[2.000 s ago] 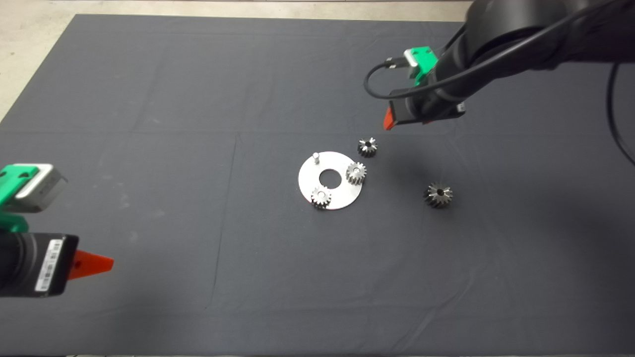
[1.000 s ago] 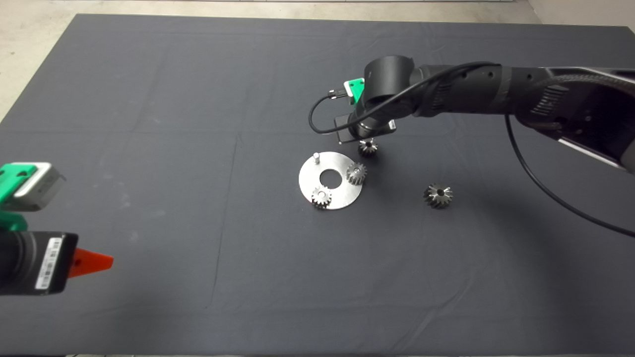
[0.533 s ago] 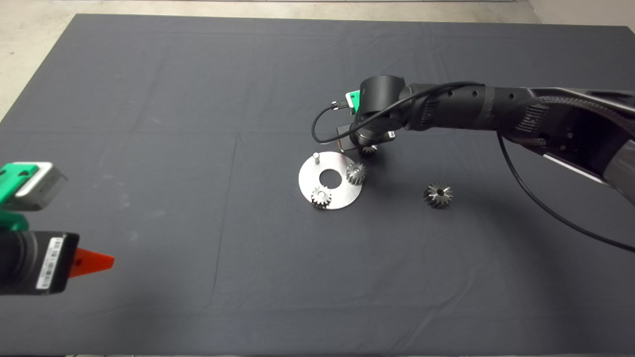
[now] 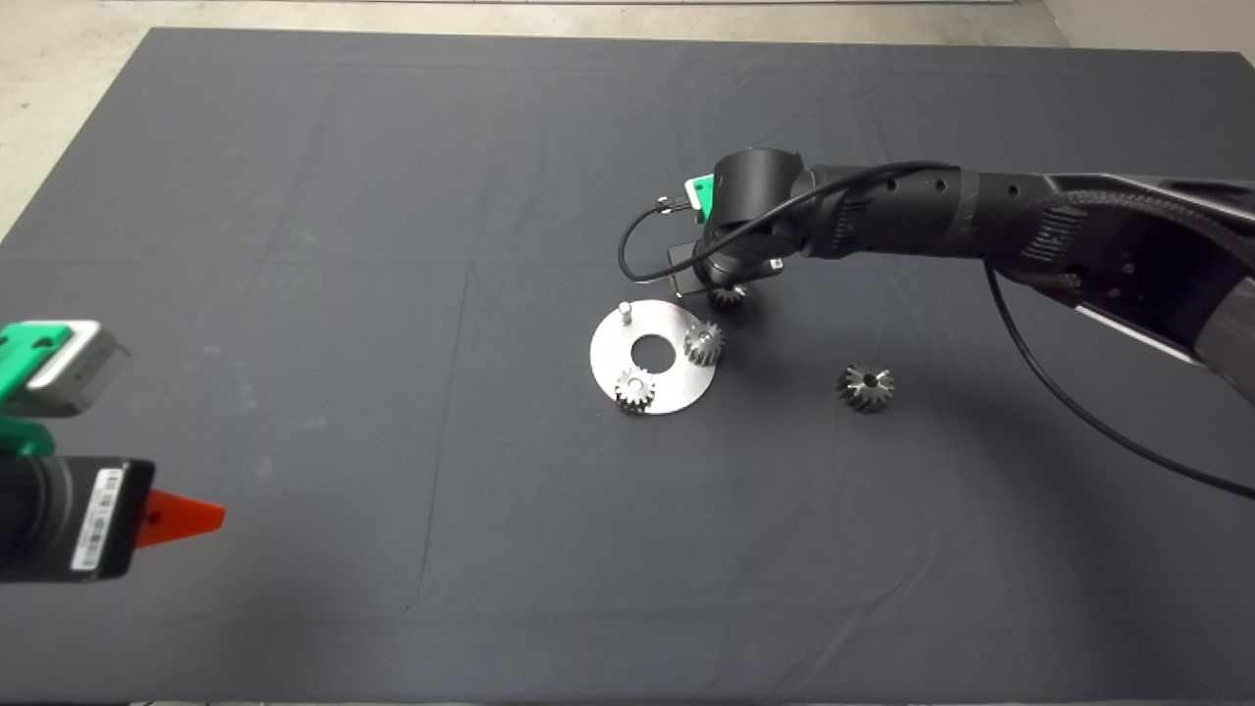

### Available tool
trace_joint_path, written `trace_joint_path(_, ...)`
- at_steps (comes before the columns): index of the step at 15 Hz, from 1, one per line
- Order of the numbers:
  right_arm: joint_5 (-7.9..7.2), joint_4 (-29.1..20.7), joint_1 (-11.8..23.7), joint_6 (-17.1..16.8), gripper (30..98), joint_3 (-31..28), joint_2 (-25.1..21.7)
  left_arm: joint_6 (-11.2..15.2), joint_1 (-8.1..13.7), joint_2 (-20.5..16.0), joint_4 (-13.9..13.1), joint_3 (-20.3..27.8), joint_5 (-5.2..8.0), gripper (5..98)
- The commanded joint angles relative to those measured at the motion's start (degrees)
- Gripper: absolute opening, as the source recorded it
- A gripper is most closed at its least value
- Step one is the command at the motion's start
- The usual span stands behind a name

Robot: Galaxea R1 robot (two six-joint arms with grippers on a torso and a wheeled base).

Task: Remove an incorrectly installed larger gear and replace it with the correct smaller gear

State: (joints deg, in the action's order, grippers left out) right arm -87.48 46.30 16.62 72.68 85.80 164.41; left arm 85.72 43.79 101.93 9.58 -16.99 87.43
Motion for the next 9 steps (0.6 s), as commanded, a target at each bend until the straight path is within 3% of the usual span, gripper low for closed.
trace_joint_path(1, -3.93, 2.0, -0.4, 0.1, 78.0, 0.1, -1.7, 0.1, -0.1, 0.2, 0.5, 0.7, 3.62, 59.2)
trace_joint_path(9, -3.75, 2.0, 0.1, 0.2, 78.0, 0.0, -1.1, 0.1, 0.0, 0.2, 0.6, 0.7, 3.62, 59.2)
